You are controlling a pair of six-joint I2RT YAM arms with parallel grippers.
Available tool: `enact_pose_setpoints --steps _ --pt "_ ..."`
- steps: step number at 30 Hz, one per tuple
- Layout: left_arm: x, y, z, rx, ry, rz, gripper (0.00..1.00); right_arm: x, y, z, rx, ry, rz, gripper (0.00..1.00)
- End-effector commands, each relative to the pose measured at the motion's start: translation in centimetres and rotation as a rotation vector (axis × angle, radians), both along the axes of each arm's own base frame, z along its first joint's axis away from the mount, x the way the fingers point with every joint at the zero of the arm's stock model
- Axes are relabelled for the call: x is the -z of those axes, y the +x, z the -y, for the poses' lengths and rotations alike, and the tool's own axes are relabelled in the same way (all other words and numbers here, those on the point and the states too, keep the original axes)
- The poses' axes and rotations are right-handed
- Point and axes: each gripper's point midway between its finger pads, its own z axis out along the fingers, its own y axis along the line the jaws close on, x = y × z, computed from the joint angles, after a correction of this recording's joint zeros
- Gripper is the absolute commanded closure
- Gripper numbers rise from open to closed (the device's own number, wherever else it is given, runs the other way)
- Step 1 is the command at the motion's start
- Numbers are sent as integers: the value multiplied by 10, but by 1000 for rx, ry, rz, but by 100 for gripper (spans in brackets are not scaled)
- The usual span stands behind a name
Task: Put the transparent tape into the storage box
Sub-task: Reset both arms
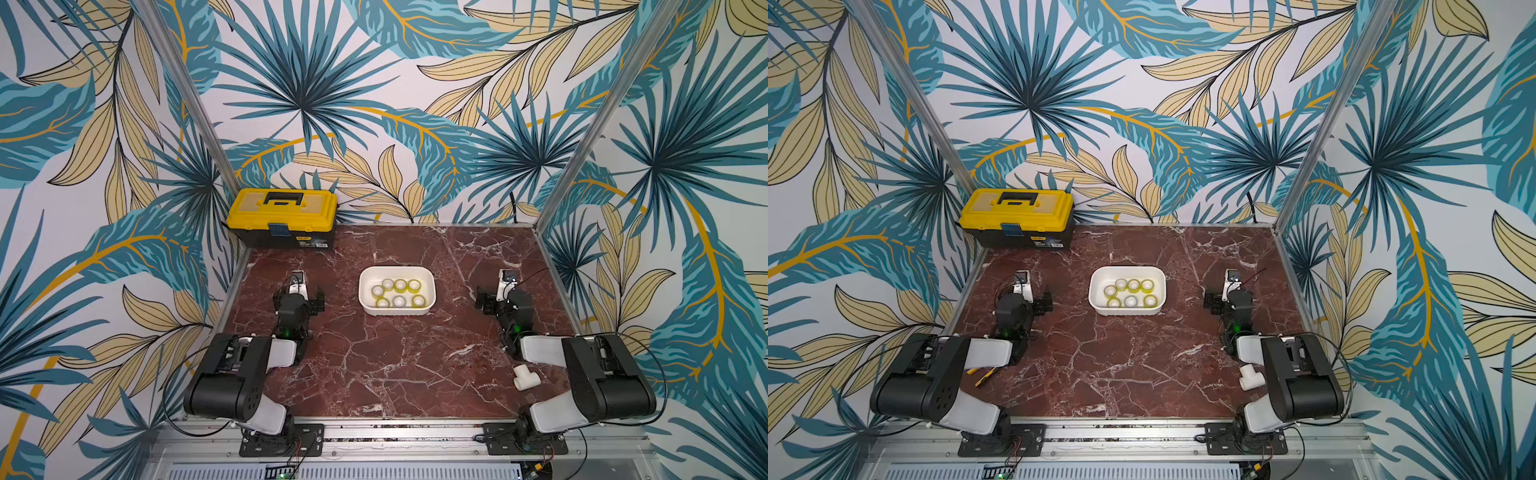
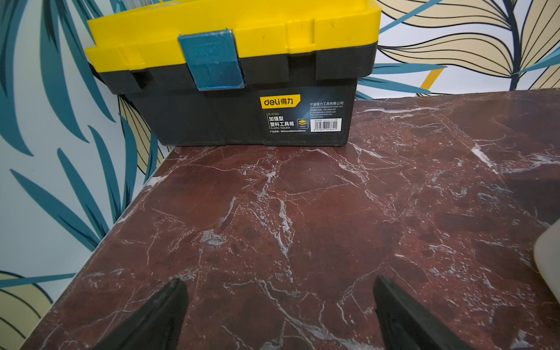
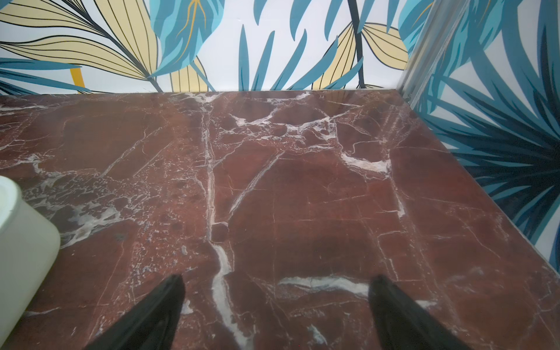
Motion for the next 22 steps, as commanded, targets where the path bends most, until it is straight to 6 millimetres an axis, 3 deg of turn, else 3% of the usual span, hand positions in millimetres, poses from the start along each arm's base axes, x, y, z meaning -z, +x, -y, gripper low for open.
enact_pose_setpoints --steps 1,22 --pt "-9 8 -1 6 4 19 0 -7 3 0 -5 9 25 0" --pt "-9 8 1 10 7 17 0 -7 3 -1 -6 8 26 0"
